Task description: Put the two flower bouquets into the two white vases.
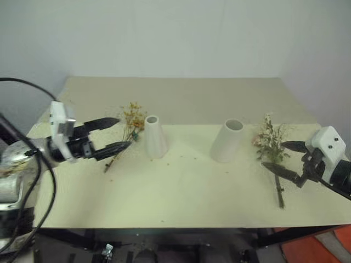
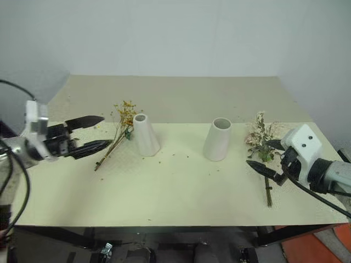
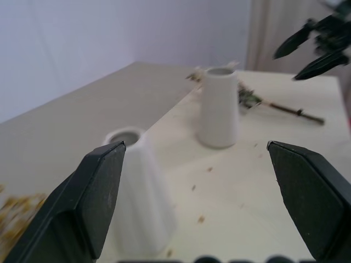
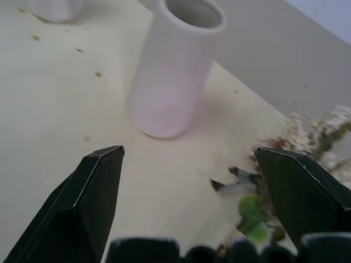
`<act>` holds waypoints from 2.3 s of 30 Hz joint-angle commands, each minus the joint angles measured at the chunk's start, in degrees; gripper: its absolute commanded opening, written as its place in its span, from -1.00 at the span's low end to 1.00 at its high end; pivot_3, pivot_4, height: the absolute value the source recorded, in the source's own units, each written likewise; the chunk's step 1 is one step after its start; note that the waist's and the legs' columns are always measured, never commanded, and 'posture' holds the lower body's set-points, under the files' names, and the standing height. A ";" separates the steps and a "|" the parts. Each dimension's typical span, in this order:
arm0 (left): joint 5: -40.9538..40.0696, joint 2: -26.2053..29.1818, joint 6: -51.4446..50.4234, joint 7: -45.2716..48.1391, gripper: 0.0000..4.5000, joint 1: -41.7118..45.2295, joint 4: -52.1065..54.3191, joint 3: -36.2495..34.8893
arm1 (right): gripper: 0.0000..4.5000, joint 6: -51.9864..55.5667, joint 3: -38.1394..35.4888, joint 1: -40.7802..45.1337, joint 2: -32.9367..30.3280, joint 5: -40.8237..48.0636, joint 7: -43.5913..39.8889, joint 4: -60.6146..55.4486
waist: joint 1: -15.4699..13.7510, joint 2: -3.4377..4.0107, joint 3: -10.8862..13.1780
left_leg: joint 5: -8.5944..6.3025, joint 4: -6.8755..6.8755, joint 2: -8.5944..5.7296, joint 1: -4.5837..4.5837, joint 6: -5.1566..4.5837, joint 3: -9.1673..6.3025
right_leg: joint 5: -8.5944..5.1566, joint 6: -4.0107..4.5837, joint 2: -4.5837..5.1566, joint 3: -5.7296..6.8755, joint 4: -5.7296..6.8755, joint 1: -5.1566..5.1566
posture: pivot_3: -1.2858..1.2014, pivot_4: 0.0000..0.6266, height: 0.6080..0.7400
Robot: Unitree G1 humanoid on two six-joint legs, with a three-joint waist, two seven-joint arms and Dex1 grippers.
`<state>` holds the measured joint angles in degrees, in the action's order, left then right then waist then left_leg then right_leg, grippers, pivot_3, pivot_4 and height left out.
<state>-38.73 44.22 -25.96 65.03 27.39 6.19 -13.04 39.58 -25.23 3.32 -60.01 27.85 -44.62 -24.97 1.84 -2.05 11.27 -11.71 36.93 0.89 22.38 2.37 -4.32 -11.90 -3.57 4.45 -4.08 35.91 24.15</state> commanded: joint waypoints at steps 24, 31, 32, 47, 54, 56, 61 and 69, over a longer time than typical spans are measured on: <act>13.82 -18.28 6.35 3.21 1.00 21.05 -7.49 21.75 | 0.99 34.44 31.28 36.68 0.54 -6.95 9.74 28.14 | 0.84 0.00 -0.01 | -0.03 0.03 -0.04 0.19 -0.06 -0.04 | 0.08 0.03 0.00 -0.04 -0.10 0.15 | 0.03 -0.52 1.00; 14.11 -17.76 4.65 2.12 1.00 18.40 -4.46 21.87 | 0.99 33.12 35.26 43.75 3.47 -9.95 7.41 39.92 | 0.87 0.01 -0.01 | -0.02 0.03 -0.04 0.17 -0.06 -0.03 | 0.08 0.03 -0.01 -0.04 -0.10 0.14 | 0.03 -0.52 1.00; 14.04 -17.71 4.47 2.07 1.00 18.19 -4.17 21.85 | 0.99 32.94 35.72 44.66 3.93 -10.39 7.09 41.40 | 0.90 0.01 -0.01 | -0.03 0.03 -0.04 0.16 -0.06 -0.04 | 0.08 0.03 -0.01 -0.04 -0.09 0.14 | 0.03 -0.52 1.00; 12.68 -17.81 4.38 1.69 1.00 17.68 -3.58 20.57 | -0.25 31.57 36.61 49.57 8.10 -15.30 4.02 52.97 | 0.86 0.02 0.00 | -0.02 0.03 -0.05 0.17 -0.06 -0.05 | 0.09 0.03 -0.01 -0.03 -0.08 0.14 | 0.03 -0.52 1.00; 13.51 -17.75 5.16 1.57 1.00 18.26 -4.75 20.47 | -0.90 31.59 34.39 49.86 9.03 -16.29 5.81 53.15 | 0.84 0.03 0.00 | -0.02 0.03 -0.05 0.17 -0.06 -0.05 | 0.09 0.03 -0.01 -0.03 -0.08 0.14 | 0.03 -0.52 1.00; 13.33 -17.57 5.07 1.61 1.00 18.29 -4.62 20.30 | -0.90 30.63 31.62 50.24 9.64 -16.72 8.73 51.74 | 0.87 0.03 0.00 | -0.02 0.03 -0.05 0.17 -0.06 -0.05 | 0.09 0.03 -0.01 -0.03 -0.08 0.14 | 0.03 -0.52 1.00; 13.37 -17.11 5.01 1.45 1.00 18.14 -4.57 19.99 | -0.90 12.61 15.53 48.77 15.22 -17.47 24.09 38.84 | 1.17 0.14 0.05 | -0.02 0.02 -0.06 0.21 -0.06 -0.03 | 0.10 0.02 -0.01 -0.08 -0.04 0.21 | 0.03 -0.52 1.00; 12.93 -16.38 4.61 1.51 1.00 17.64 -4.93 19.00 | -0.90 -11.86 -3.11 44.97 34.53 6.91 22.90 11.08 | 0.88 0.14 0.05 | -0.02 -0.02 -0.05 0.28 -0.06 -0.15 | 0.38 0.44 -0.01 0.01 -0.05 0.20 | 0.03 -0.52 1.00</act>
<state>-24.84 27.41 -21.62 66.52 44.36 0.43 7.83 30.75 -25.07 48.29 -26.74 29.09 -21.79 -8.86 2.72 -1.91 11.32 -11.73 36.94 0.85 22.65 2.31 -4.50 -11.49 -3.12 4.43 -4.03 35.87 24.32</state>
